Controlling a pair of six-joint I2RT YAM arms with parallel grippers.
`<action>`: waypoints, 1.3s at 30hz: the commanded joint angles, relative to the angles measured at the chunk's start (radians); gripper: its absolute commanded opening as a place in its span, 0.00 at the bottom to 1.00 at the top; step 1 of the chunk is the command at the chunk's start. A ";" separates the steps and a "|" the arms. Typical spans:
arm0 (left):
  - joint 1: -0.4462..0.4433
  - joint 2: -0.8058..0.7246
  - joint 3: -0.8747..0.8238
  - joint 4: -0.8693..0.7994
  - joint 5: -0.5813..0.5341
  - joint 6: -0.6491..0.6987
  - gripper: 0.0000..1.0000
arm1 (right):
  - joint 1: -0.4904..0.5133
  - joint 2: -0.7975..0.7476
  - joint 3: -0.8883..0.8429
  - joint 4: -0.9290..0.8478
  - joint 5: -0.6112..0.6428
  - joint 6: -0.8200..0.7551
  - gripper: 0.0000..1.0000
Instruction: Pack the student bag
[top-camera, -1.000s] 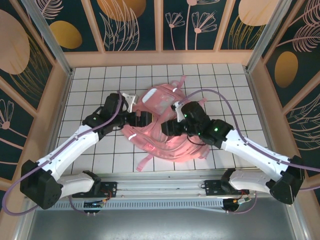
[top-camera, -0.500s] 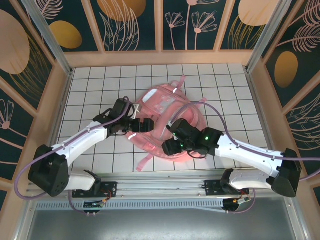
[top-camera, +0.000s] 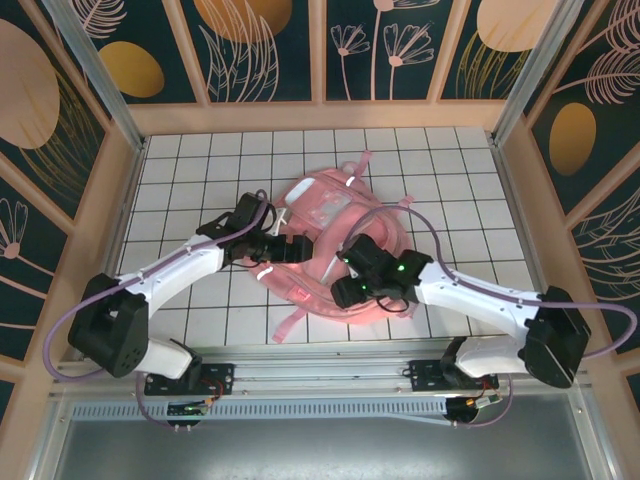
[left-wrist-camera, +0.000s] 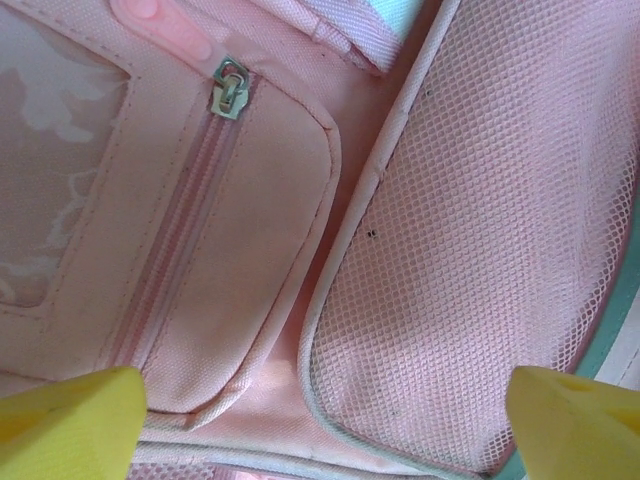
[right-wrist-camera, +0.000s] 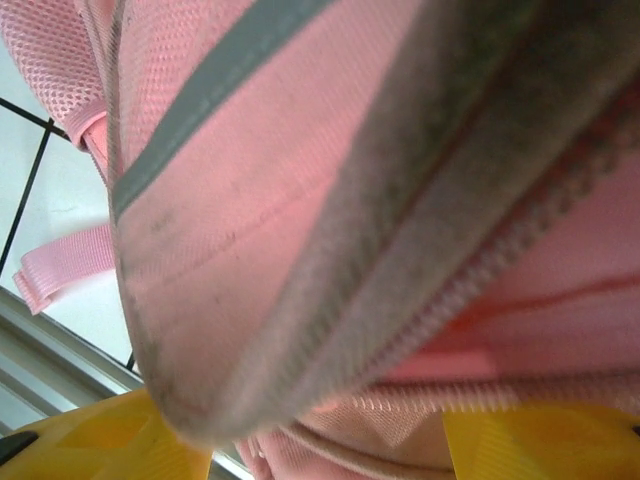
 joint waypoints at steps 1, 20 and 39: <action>-0.002 0.024 -0.008 0.026 0.036 0.004 0.87 | 0.034 0.069 0.045 0.034 0.011 -0.039 0.61; -0.002 0.042 -0.020 0.001 0.008 0.021 0.81 | 0.315 0.480 0.279 -0.172 0.419 0.221 0.60; -0.001 -0.161 -0.060 -0.124 -0.146 0.151 0.99 | 0.260 0.321 0.267 -0.042 0.310 0.109 0.00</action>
